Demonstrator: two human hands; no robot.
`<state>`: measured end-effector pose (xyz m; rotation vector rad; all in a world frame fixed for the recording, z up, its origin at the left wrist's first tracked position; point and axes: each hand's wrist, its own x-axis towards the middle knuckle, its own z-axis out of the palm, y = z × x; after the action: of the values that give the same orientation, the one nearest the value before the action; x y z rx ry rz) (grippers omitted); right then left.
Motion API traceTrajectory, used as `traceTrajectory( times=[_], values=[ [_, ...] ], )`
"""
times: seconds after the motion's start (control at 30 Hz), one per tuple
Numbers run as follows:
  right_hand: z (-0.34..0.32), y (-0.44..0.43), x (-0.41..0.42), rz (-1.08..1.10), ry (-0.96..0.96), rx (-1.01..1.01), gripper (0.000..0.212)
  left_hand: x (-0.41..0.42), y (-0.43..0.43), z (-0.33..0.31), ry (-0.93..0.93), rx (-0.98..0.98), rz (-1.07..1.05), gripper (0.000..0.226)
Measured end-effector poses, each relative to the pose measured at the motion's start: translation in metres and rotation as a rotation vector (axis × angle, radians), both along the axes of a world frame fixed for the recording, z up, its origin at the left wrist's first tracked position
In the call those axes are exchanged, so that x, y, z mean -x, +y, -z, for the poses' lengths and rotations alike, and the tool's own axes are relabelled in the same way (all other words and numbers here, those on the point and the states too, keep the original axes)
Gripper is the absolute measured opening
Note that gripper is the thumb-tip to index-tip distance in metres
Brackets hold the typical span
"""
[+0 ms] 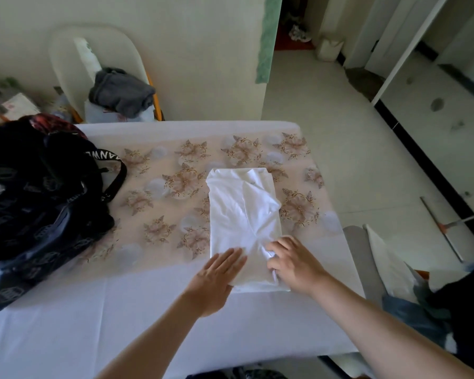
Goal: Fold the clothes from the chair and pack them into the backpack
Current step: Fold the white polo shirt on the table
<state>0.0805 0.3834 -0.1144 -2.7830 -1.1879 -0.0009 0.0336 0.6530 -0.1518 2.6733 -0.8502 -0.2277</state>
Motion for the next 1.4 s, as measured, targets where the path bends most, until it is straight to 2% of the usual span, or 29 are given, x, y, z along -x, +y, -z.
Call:
traceTrajectory(
  times=[0.13, 0.27, 0.4, 0.47, 0.53, 0.57, 0.63, 0.73, 0.83, 0.9, 0.97, 1.03, 1.07, 1.13, 1.2, 1.23, 1.3, 1.33, 1.4],
  values=[
    [-0.006, -0.01, 0.001, 0.072, -0.043, -0.009, 0.007, 0.007, 0.008, -0.006, -0.083, 0.049, 0.035, 0.072],
    [0.001, -0.019, 0.013, 0.087, -0.035, 0.137, 0.023, 0.014, 0.012, -0.007, -0.071, -0.126, 0.117, 0.064],
    [-0.012, 0.003, 0.024, 0.179, -0.054, -0.009, 0.023, 0.016, 0.002, -0.008, -0.055, -0.083, 0.08, 0.056],
    [-0.012, 0.015, 0.029, 0.131, 0.009, 0.0, 0.039, 0.016, -0.001, -0.006, -0.073, -0.112, 0.077, 0.069],
    [0.001, 0.018, 0.034, 0.099, 0.212, 0.154, 0.068, 0.018, -0.002, -0.002, -0.045, -0.103, 0.067, 0.076],
    [0.009, 0.018, 0.035, 0.095, 0.299, 0.246, 0.08, 0.018, -0.004, -0.001, -0.04, -0.07, 0.058, 0.071],
    [0.022, 0.016, 0.036, 0.102, 0.349, 0.335, 0.087, 0.017, -0.004, 0.0, -0.141, -0.008, 0.059, 0.048],
    [0.018, 0.016, 0.037, 0.132, 0.294, 0.314, 0.078, 0.007, -0.008, -0.007, -0.245, -0.019, 0.059, 0.046],
    [0.014, 0.023, 0.034, 0.096, 0.082, 0.182, 0.053, -0.005, -0.013, -0.018, -0.107, 0.036, -0.07, 0.046],
    [0.012, 0.029, 0.03, 0.152, 0.037, 0.157, 0.042, -0.014, -0.012, -0.023, 0.052, 0.082, -0.209, 0.048],
    [-0.002, 0.034, 0.024, 0.268, 0.187, 0.065, 0.027, -0.019, -0.013, -0.042, 0.234, 0.086, -0.275, 0.043],
    [-0.022, 0.036, 0.016, 0.417, 0.33, -0.019, 0.011, -0.027, -0.013, -0.059, 0.312, 0.079, -0.335, 0.033],
    [-0.029, 0.036, 0.011, 0.455, 0.359, -0.069, 0.012, -0.032, -0.012, -0.065, 0.349, 0.101, -0.372, 0.03],
    [-0.041, 0.033, -0.003, 0.546, 0.442, -0.177, 0.014, -0.043, -0.008, -0.072, 0.483, 0.245, -0.478, 0.031],
    [-0.044, 0.031, -0.014, 0.633, 0.526, -0.29, 0.003, -0.05, -0.003, -0.078, 0.598, 0.47, -0.567, 0.021],
    [-0.044, 0.028, -0.019, 0.691, 0.58, -0.349, 0.005, -0.054, 0.0, -0.078, 0.616, 0.52, -0.546, 0.03],
    [-0.037, 0.024, -0.027, 0.784, 0.639, -0.432, 0.012, -0.059, 0.0, -0.074, 0.574, 0.353, -0.497, 0.067],
    [-0.033, 0.023, -0.029, 0.81, 0.642, -0.45, 0.014, -0.061, -0.001, -0.068, 0.535, 0.266, -0.516, 0.068],
    [-0.02, 0.023, -0.031, 0.847, 0.618, -0.463, 0.019, -0.064, -0.008, -0.059, 0.456, 0.243, -0.642, 0.048]
  ],
)
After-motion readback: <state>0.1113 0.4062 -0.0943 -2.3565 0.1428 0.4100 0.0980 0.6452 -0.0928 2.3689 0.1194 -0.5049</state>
